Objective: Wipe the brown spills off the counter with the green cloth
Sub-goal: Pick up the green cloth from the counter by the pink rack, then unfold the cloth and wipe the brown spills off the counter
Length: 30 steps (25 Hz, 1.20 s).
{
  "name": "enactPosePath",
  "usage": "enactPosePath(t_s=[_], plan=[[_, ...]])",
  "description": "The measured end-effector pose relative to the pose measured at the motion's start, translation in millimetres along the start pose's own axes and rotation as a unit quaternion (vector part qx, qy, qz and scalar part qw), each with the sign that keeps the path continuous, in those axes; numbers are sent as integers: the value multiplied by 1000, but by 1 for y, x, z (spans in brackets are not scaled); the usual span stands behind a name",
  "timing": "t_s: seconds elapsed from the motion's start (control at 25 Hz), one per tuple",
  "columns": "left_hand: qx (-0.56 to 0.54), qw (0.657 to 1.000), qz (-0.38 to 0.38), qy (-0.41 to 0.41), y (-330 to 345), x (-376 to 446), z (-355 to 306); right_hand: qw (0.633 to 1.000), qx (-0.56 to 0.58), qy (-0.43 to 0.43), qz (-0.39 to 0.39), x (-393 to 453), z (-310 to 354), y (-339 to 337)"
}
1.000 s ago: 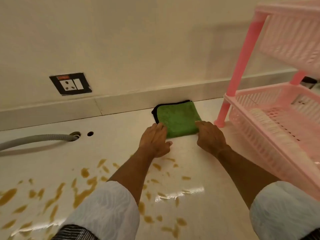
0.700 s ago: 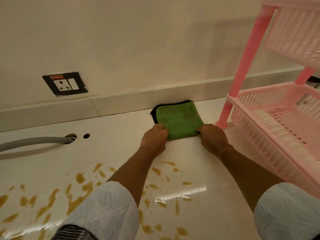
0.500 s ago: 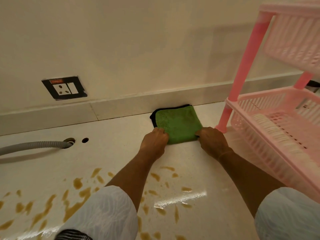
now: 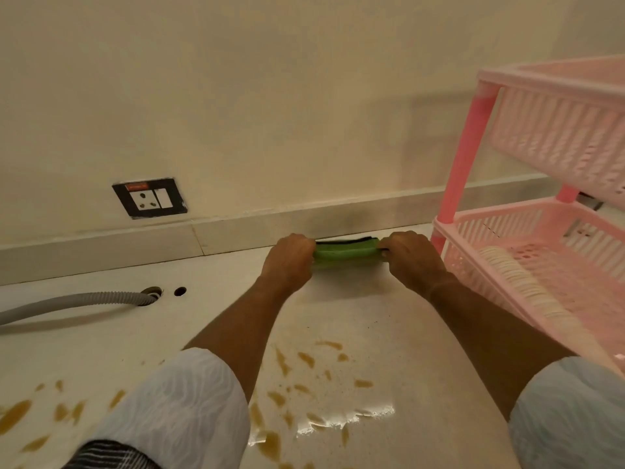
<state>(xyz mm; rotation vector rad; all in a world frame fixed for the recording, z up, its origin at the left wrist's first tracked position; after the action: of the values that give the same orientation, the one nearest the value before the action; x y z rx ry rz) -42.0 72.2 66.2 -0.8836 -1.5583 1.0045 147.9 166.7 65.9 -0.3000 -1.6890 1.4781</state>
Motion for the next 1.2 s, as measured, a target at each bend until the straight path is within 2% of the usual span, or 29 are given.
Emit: enactPosePath(t_s=[0.24, 0.56, 0.88, 1.2], plan=[[-54, 998, -19, -29, -74, 9, 26, 998, 39, -26, -35, 27, 33, -67], [-92, 994, -37, -41, -173, -34, 70, 991, 106, -75, -10, 45, 102, -125], [-107, 990, -63, -63, -257, -95, 148, 984, 144, -105, -15, 45, 217, -180], [-90, 993, -38, -62, -297, -172, 266, 984, 154, -88, -11, 26, 367, -162]])
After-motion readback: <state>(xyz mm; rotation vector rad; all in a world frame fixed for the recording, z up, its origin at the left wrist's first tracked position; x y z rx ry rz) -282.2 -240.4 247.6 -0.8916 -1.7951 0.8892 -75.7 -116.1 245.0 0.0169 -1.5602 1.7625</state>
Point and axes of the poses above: each hand's wrist, its own x-axis towards the middle knuckle, its own y-axis out of the palm, z = x × y, the point moved 4 cm from there along x, towards the middle knuckle, and after that the axes turned 9 degrees about -z, right-handed, at the moved point
